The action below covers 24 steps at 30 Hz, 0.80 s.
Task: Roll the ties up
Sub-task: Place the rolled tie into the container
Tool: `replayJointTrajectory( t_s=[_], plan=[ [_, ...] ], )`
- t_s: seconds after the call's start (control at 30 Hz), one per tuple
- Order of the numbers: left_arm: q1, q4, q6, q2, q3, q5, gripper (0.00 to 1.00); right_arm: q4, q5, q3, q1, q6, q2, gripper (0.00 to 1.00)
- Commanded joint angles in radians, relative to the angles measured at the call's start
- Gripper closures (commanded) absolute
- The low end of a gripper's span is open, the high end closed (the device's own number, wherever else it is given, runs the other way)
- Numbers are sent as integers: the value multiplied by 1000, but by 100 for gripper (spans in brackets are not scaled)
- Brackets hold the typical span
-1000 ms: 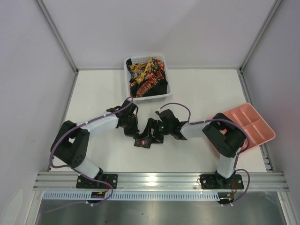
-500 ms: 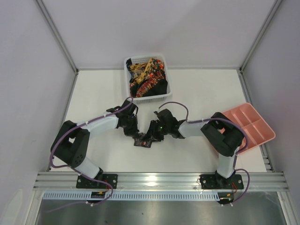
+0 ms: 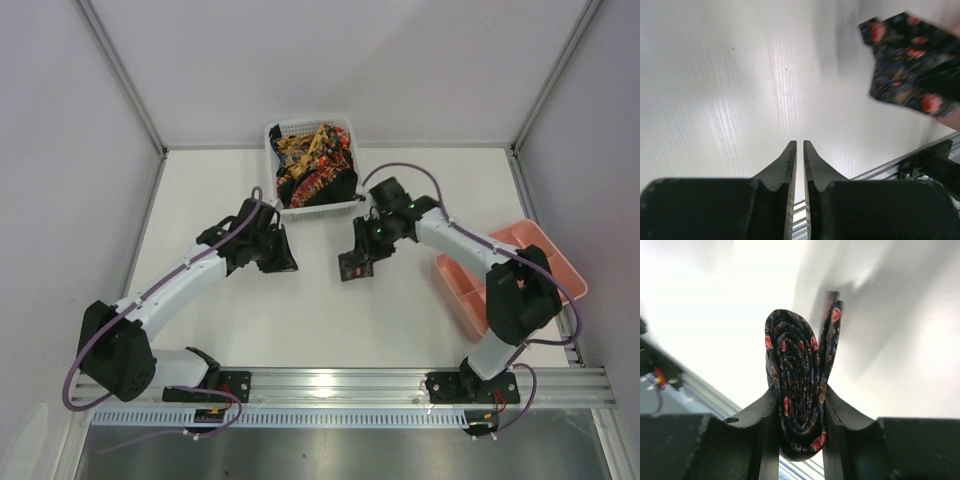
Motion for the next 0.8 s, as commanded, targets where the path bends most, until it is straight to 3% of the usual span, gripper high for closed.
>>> replayJointTrajectory(
  t_s=[0.0, 0.2, 0.33, 0.57, 0.77],
  plan=[
    [6, 12, 32, -33, 9, 48, 85, -403, 76, 122, -101, -336, -70, 100],
    [6, 76, 57, -37, -40, 119, 85, -602, -47, 181, -283, -390, -113, 100],
    [6, 128, 68, -17, -56, 159, 85, -637, -55, 205, -337, -402, -166, 100],
    [6, 173, 80, 37, -30, 208, 86, -769, 128, 340, -374, -523, -134, 100],
    [8, 162, 95, 72, -3, 226, 87, -788, 237, 253, -408, -573, -131, 100]
  ],
)
